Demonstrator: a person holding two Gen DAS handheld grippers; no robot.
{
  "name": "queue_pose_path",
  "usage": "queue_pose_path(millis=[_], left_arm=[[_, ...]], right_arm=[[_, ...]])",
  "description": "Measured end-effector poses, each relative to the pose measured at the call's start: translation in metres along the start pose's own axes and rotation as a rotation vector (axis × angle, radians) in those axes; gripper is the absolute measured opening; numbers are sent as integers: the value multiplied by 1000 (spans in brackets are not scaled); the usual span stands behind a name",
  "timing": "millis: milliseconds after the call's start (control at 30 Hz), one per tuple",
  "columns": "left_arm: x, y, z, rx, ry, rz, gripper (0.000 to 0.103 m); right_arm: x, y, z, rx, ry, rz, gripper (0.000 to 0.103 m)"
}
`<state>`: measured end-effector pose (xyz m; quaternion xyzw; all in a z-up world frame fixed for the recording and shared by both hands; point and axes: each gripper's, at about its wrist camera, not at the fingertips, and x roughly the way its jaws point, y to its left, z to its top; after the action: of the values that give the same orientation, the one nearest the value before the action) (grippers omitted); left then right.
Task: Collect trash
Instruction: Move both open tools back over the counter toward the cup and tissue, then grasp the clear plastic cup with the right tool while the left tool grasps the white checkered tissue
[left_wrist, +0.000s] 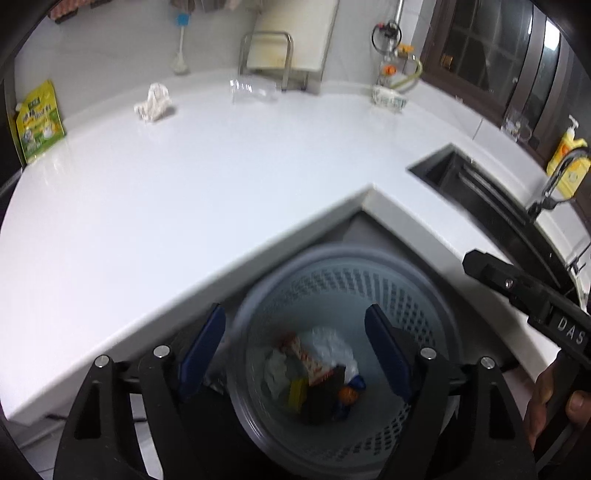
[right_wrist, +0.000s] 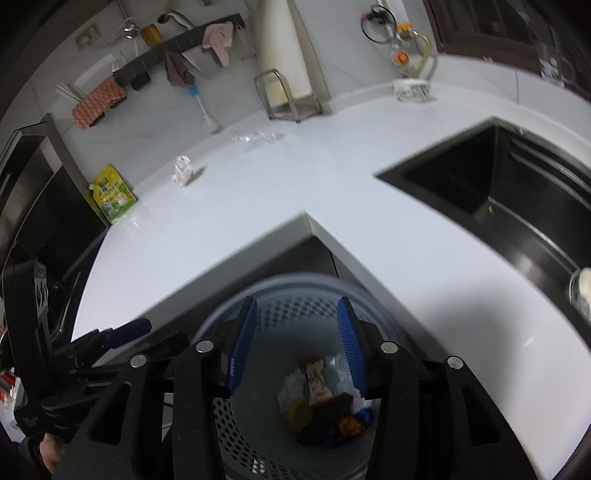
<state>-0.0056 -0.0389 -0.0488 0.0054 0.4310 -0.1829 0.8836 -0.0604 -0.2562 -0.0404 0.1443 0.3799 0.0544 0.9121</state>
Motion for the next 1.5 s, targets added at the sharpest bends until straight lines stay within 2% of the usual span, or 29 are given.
queue_pose_path(millis=[133,267,333,467,533,667,767,933,1133,1267,1500], left_arm=[[-9,13,25,-4,-58,28,77],[-19,37,54,-18,-135,87,86],[-22,53,70,-30,-170,116,88],[-21,84,101,-62,-217,185,90],[-19,98,114,-80,-230,210,91],[-5,127,143,-132,-261,287,96],[14,143,163,-158,-261,338,96],[50,166,193,-233,-237,365,97],[95,186,216,-278,-197,394,97],[115,199,228,-315,-164,381,97],[118,210,234,-333,-176,369,97]], right_arm=[[7,9,23,-31,-17,17,46],[16,19,48,-73,-36,29,48],[21,25,63,-107,-55,41,54],[38,44,103,-208,-81,59,59],[49,50,123,-247,-88,73,65],[84,67,170,-391,-79,92,72],[111,75,198,-460,-73,110,77],[176,80,247,-555,-8,125,78],[242,88,279,-690,75,101,78],[268,94,291,-770,110,63,78],[302,109,296,-947,168,9,78]])
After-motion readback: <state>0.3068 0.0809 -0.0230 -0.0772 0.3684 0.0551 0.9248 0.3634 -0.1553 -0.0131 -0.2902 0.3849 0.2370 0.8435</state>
